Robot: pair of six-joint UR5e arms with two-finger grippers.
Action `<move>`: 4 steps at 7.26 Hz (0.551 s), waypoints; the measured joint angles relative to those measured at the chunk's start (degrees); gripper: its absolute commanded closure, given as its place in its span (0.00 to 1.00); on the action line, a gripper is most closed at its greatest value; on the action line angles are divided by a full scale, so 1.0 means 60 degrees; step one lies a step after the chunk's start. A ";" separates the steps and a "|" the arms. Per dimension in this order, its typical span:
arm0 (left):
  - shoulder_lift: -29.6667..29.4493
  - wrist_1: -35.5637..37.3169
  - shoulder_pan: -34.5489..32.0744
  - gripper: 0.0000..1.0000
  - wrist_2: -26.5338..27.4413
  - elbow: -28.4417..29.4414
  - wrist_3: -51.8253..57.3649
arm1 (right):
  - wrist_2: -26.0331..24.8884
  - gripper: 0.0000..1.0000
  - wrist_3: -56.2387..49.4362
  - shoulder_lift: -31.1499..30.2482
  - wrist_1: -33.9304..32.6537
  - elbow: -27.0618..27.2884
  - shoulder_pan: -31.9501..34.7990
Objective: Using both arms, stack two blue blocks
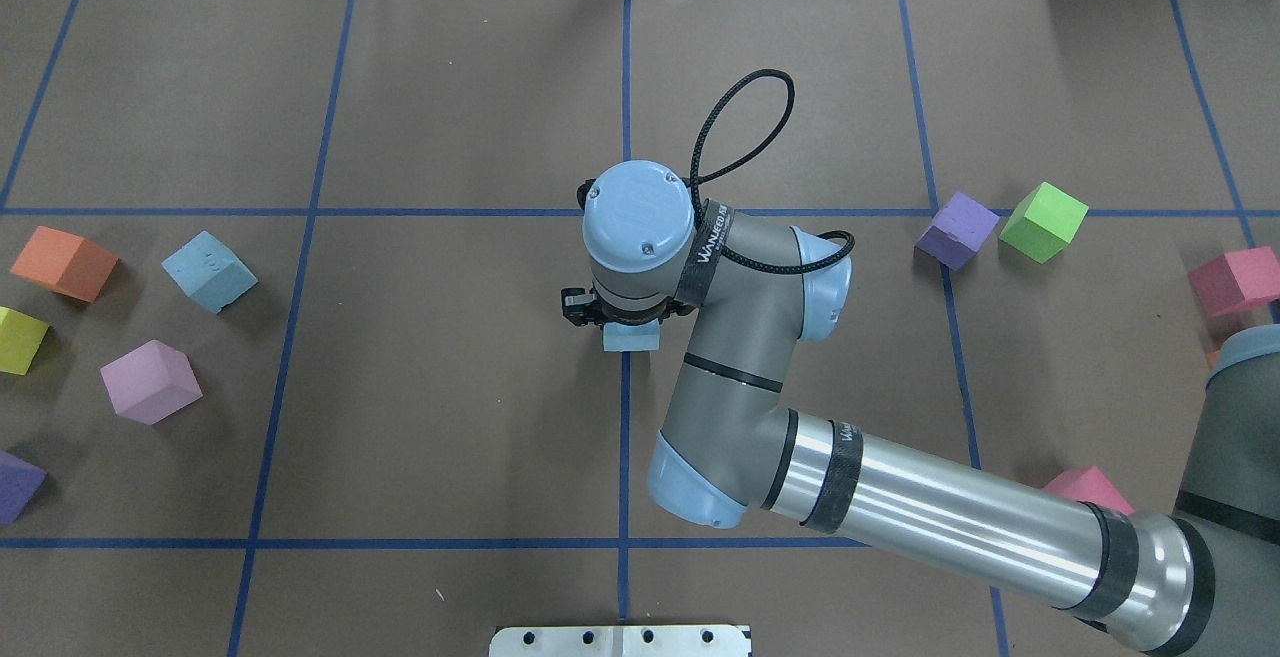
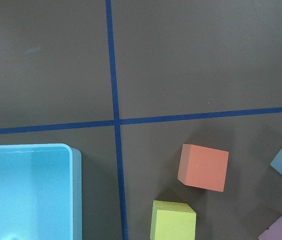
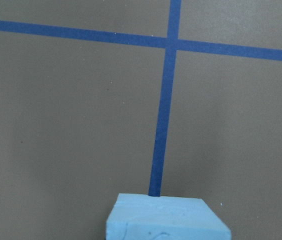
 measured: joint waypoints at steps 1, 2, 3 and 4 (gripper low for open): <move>0.0000 -0.0006 0.0003 0.00 0.0001 0.0026 0.0000 | -0.0001 0.10 0.0065 -0.0003 0.0004 -0.0014 -0.0023; 0.0000 -0.0010 0.0004 0.00 -0.0001 0.0032 0.0000 | -0.0001 0.00 0.0085 -0.0013 0.0005 -0.0015 -0.0031; 0.0000 -0.0011 0.0005 0.00 -0.0005 0.0036 0.0000 | -0.0001 0.00 0.0091 -0.0014 0.0009 -0.0013 -0.0036; 0.0000 -0.0012 0.0004 0.00 -0.0004 0.0037 0.0000 | -0.0002 0.00 0.0110 -0.0013 0.0084 -0.0010 -0.0037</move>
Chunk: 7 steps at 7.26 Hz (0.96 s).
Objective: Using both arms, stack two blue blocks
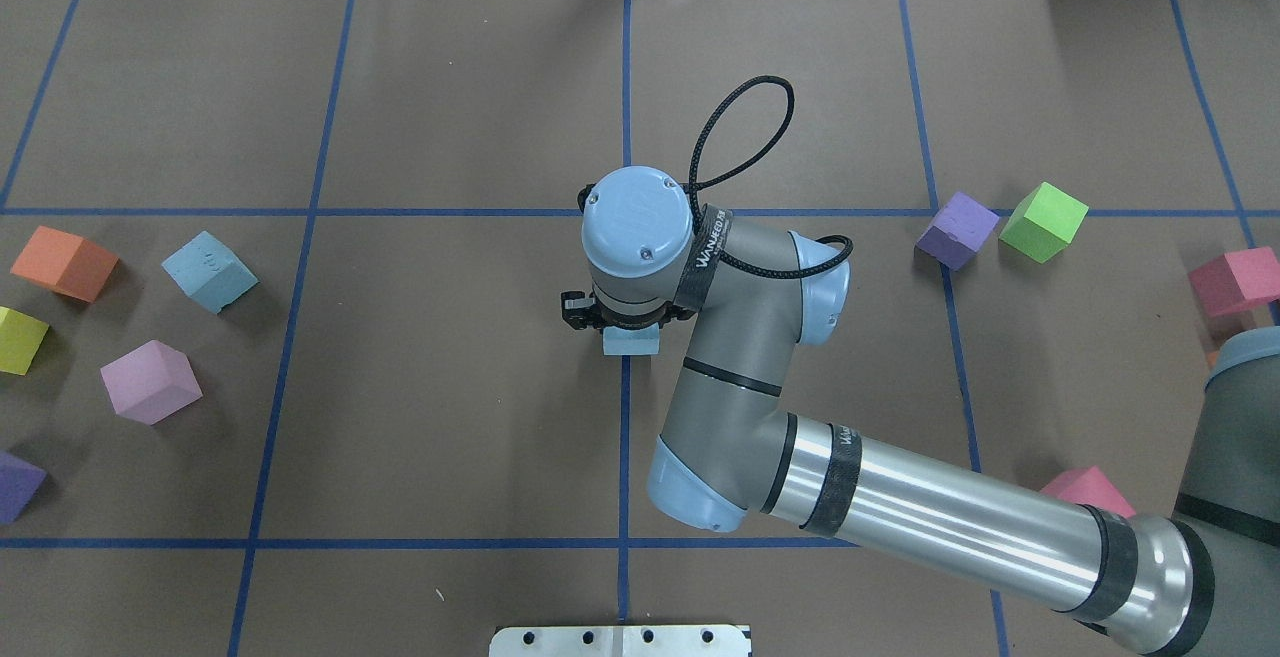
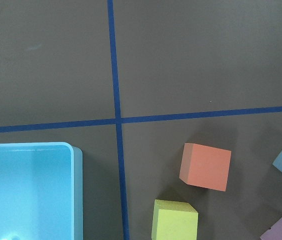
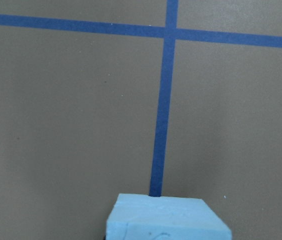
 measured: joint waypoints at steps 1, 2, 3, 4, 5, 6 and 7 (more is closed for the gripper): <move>0.0000 0.0000 -0.0006 0.00 -0.0004 -0.0002 0.0000 | 0.0002 0.00 0.0028 0.0000 0.0200 0.0001 0.0010; -0.0002 0.0000 -0.0008 0.00 -0.0004 -0.0008 0.0000 | 0.0009 0.00 0.0042 -0.0001 0.0389 0.0015 0.0035; -0.0009 0.0000 -0.0005 0.00 0.0002 -0.0017 0.0000 | 0.0028 0.00 0.0044 0.0000 0.0476 0.0084 0.0114; -0.0025 0.0000 0.0000 0.00 0.0004 -0.0023 -0.0003 | 0.0154 0.00 0.0030 -0.0026 0.0483 0.0301 0.0305; -0.0050 0.0003 -0.0001 0.00 0.0003 -0.0031 -0.0037 | 0.0531 0.00 -0.0013 -0.0203 0.0436 0.0701 0.0622; -0.0085 -0.0012 0.0000 0.00 0.0000 -0.0066 -0.0328 | 0.1075 0.00 -0.0078 -0.0606 0.0404 0.1241 0.1032; -0.0140 -0.0053 0.0077 0.00 0.0003 -0.0127 -0.0881 | 0.1444 0.00 -0.0137 -0.1021 0.0336 0.1692 0.1400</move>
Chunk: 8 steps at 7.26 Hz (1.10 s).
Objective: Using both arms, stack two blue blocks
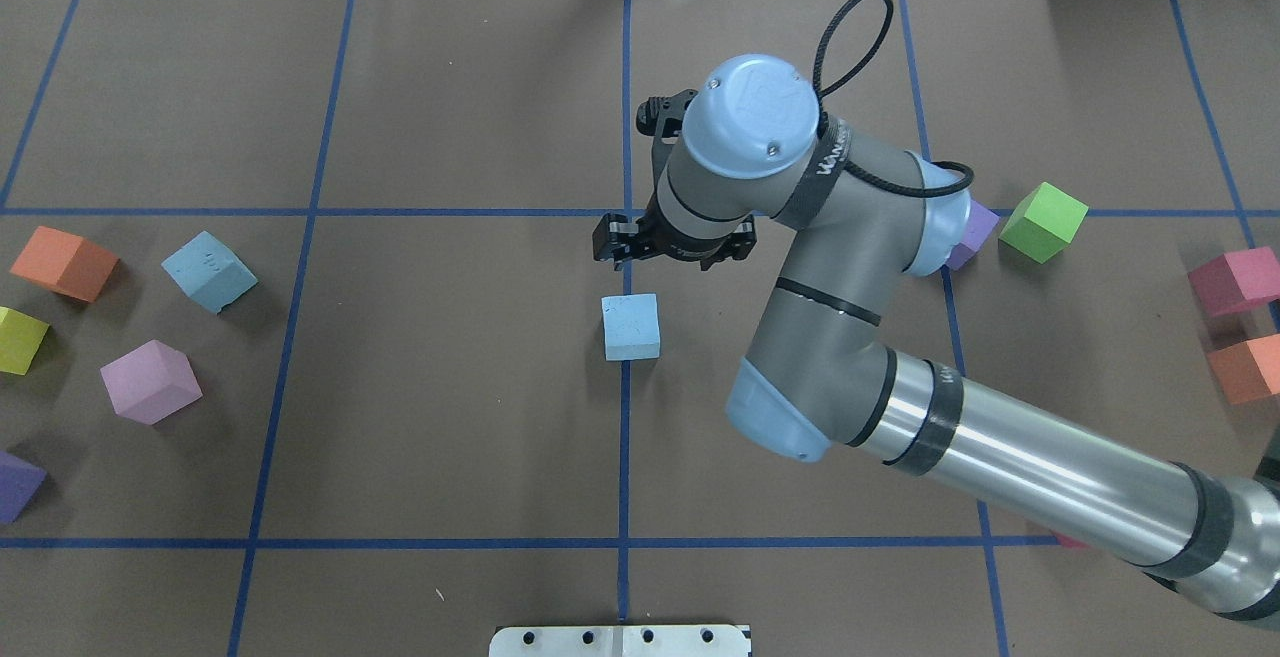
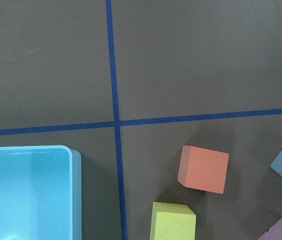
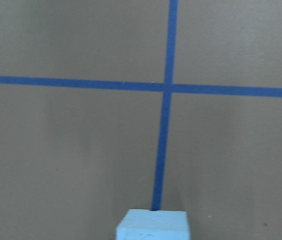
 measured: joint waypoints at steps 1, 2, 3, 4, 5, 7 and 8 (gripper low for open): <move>-0.0129 -0.0034 0.0258 0.00 0.0012 -0.0072 -0.0646 | 0.0218 0.00 -0.0120 -0.0367 -0.0281 0.0421 0.0368; -0.0341 -0.0056 0.0661 0.00 0.0036 -0.0130 -0.1344 | 0.0387 0.00 -0.0563 -0.0782 -0.0893 0.1041 0.0799; -0.0575 -0.0067 0.1096 0.00 0.0052 -0.0150 -0.2081 | 0.0600 0.00 -0.1302 -0.1212 -0.1603 0.1745 0.1312; -0.0839 -0.0070 0.1589 0.00 0.0065 -0.0154 -0.3016 | 0.0917 0.00 -0.2101 -0.1579 -0.2205 0.2304 0.1951; -0.1091 -0.0081 0.2077 0.00 0.0131 -0.0165 -0.3985 | 0.1321 0.00 -0.2859 -0.1943 -0.2520 0.2651 0.2595; -0.1435 -0.0303 0.3012 0.00 0.0659 -0.0123 -0.4973 | 0.1828 0.00 -0.4402 -0.2916 -0.2681 0.3148 0.3525; -0.1638 -0.0504 0.3474 0.00 0.1065 -0.0034 -0.5167 | 0.1894 0.00 -0.4973 -0.3267 -0.2694 0.3245 0.3800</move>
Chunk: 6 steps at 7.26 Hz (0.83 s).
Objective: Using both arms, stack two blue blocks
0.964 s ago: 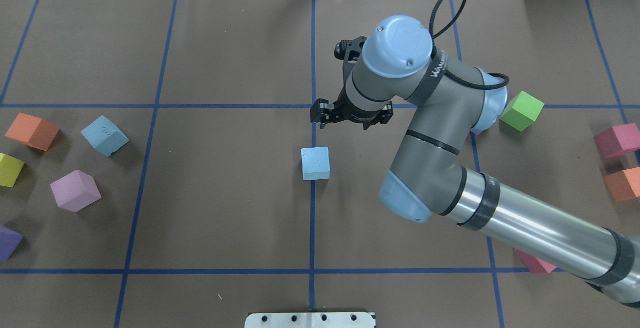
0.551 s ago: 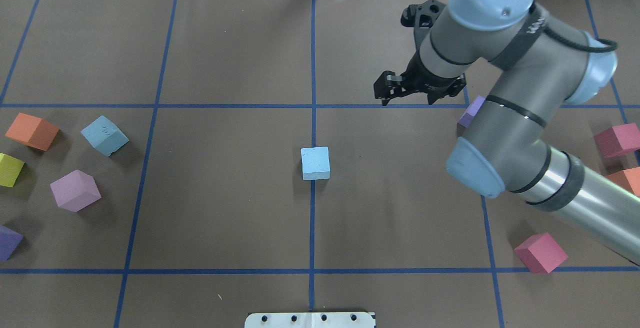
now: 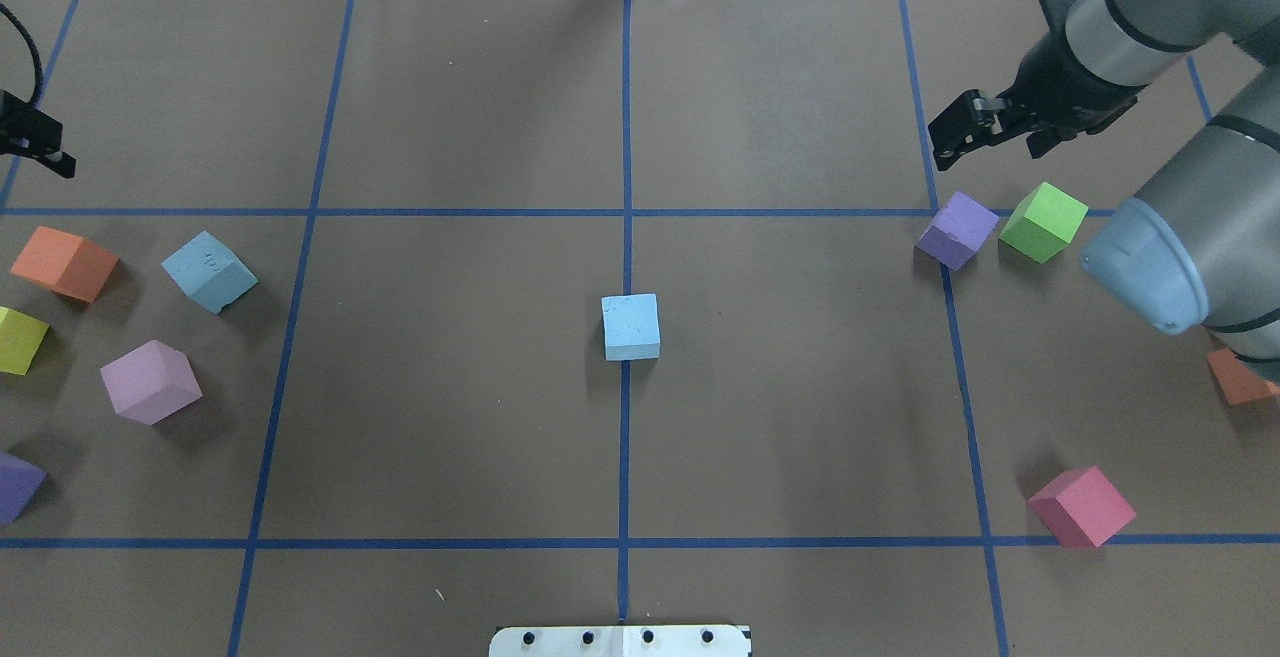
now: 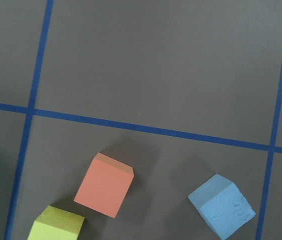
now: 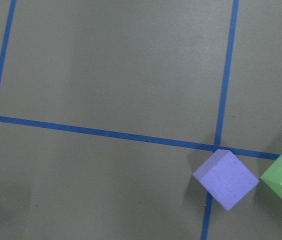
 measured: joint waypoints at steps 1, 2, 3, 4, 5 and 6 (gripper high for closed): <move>-0.0263 -0.0322 0.0491 0.00 0.0470 0.0139 0.0063 | 0.0025 0.00 -0.0372 -0.0207 -0.0007 0.0028 0.0181; -0.0531 -0.0718 0.0997 0.00 0.0910 0.0345 0.0410 | 0.0038 0.00 -0.0651 -0.0366 -0.0022 0.0029 0.0360; -0.0712 -0.1049 0.1308 0.01 0.1124 0.0563 0.1057 | 0.0093 0.00 -0.0900 -0.0538 -0.0034 0.0029 0.0547; -0.0790 -0.1422 0.1451 0.01 0.1206 0.0775 0.2035 | 0.0236 0.00 -0.1152 -0.0701 -0.0036 0.0016 0.0725; -0.0813 -0.1844 0.1586 0.01 0.1256 0.0980 0.3115 | 0.0361 0.00 -0.1301 -0.0799 -0.0038 -0.0008 0.0862; -0.0813 -0.2119 0.1814 0.01 0.1372 0.1119 0.3908 | 0.0418 0.00 -0.1359 -0.0842 -0.0044 -0.0029 0.0935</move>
